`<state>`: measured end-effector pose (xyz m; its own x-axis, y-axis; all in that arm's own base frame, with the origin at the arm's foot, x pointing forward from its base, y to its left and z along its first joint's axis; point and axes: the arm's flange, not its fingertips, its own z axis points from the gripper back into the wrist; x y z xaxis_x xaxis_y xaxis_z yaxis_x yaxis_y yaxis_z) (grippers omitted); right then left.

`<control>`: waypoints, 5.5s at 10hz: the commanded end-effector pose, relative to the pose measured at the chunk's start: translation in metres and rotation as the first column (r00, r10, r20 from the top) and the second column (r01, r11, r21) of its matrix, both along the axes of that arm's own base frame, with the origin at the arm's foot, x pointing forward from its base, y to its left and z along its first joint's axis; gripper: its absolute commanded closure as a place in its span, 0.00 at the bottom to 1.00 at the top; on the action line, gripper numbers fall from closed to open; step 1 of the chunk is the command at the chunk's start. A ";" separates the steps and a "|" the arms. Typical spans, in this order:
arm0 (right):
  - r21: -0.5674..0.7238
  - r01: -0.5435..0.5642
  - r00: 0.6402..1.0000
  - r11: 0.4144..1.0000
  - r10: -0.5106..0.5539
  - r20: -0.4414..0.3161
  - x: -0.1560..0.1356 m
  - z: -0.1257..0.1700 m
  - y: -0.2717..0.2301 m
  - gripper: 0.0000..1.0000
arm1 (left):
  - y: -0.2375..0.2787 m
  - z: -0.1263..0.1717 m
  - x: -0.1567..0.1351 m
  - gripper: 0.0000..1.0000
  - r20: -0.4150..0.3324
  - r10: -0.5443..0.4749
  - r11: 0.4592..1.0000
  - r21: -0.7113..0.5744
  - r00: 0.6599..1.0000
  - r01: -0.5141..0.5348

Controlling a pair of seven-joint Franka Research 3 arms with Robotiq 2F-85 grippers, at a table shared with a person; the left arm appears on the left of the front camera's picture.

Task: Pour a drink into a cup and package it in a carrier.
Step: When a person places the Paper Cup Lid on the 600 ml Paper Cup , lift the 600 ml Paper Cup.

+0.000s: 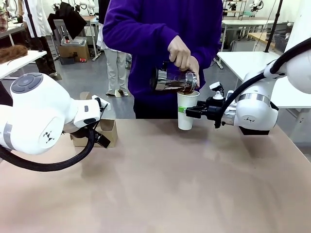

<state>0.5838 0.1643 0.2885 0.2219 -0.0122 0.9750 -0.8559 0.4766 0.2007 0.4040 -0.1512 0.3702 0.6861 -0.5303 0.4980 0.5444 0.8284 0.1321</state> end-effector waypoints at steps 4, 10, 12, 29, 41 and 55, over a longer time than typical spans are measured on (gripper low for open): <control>-0.004 0.008 1.000 1.000 -0.008 -0.002 -0.001 0.002 0.002 0.20 | 0.000 0.000 0.000 0.00 0.000 -0.001 1.000 -0.001 1.000 0.001; -0.004 0.008 1.000 1.000 -0.008 -0.002 -0.001 0.002 0.002 0.20 | 0.000 0.000 0.000 0.00 0.000 -0.001 1.000 -0.001 1.000 0.001; -0.004 0.008 1.000 1.000 -0.008 -0.002 -0.001 0.002 0.002 0.20 | 0.000 0.000 0.000 0.00 0.000 -0.001 1.000 -0.001 1.000 0.001; -0.004 0.008 1.000 1.000 -0.008 -0.002 -0.001 0.002 0.002 0.20 | 0.000 0.000 0.000 0.00 0.000 -0.001 1.000 -0.001 1.000 0.001; -0.004 0.008 1.000 1.000 -0.008 -0.002 -0.001 0.002 0.002 0.20 | 0.000 0.000 0.000 0.00 0.000 -0.001 1.000 -0.001 1.000 0.001; -0.004 0.008 1.000 1.000 -0.008 -0.002 -0.001 0.002 0.002 0.20 | 0.000 0.000 0.000 0.00 0.000 -0.001 1.000 -0.001 1.000 0.001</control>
<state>0.5817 0.1635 0.2853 0.2293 -0.0082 0.9733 -0.8537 0.4786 0.2051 0.4040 -0.1512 0.3702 0.6861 -0.5303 0.4980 0.5444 0.8284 0.1321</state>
